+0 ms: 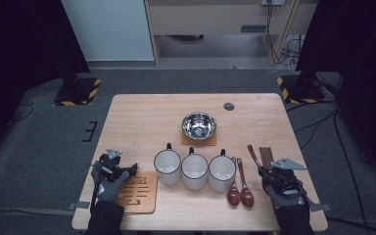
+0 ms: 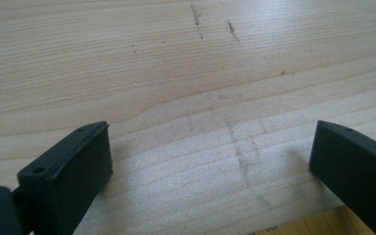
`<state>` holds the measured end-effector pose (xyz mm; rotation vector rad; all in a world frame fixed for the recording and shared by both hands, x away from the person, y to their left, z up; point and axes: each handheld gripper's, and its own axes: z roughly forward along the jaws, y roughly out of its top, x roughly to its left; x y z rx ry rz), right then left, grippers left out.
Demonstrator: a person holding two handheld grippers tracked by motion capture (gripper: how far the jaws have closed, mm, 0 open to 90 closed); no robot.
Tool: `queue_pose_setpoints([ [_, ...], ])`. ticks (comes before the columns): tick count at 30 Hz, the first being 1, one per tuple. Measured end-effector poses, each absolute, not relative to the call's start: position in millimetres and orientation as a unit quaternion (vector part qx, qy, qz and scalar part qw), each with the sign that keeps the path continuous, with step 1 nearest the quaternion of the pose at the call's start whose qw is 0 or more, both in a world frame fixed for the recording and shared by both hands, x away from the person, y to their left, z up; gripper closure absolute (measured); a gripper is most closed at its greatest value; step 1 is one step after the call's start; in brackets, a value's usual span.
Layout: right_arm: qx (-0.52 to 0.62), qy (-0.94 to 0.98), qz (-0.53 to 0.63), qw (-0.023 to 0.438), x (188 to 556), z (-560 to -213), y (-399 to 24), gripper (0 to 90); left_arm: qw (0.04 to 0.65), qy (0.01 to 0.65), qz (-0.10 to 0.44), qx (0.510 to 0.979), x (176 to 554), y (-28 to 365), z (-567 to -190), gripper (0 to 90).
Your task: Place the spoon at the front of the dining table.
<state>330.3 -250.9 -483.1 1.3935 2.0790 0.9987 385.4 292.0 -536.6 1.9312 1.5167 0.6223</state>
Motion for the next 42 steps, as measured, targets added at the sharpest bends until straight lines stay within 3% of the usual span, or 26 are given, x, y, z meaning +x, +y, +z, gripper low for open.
queue_pose_setpoints([
  [10,0.505,0.748,0.368,0.222,329.8,-480.0,-253.0,81.0,0.302,0.576,0.242,0.721,383.0,295.1,-533.7,7.9],
  [22,0.501,0.744,0.379,0.226,330.3,-477.9,-252.4,81.2,0.364,0.567,0.246,0.697,372.3,296.0,-507.0,13.9],
  [42,0.497,0.74,0.39,0.232,331.9,-471.1,-253.4,81.3,0.434,0.513,0.24,0.7,358.3,268.9,-457.4,18.2],
])
